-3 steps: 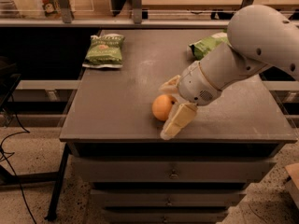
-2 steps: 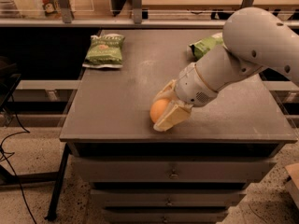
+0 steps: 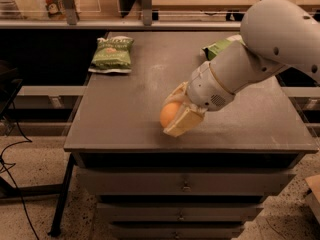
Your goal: Pick orange
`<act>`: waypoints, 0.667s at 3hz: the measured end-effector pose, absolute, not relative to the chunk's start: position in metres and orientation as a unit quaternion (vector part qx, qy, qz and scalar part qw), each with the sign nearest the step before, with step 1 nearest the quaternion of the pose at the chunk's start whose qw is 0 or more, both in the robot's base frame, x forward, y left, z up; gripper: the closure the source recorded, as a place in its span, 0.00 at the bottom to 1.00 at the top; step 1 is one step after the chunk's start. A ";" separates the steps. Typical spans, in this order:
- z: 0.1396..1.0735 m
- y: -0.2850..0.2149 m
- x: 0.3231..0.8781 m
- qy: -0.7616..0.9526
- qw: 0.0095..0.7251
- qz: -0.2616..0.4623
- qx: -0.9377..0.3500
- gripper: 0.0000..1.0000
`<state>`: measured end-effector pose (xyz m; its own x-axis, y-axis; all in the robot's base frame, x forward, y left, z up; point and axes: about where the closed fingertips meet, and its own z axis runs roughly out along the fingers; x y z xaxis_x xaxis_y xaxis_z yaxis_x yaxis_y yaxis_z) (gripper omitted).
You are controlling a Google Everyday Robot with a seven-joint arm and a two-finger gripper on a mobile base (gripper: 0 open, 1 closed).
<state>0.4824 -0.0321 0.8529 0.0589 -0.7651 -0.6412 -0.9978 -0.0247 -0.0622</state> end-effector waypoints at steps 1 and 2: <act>0.881 -0.028 0.475 0.628 0.275 0.220 -0.694 1.00; 0.916 -0.026 0.467 0.601 0.300 0.224 -0.706 1.00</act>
Offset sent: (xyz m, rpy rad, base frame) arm -0.0220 0.0010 0.1005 0.1219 -0.1348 0.1130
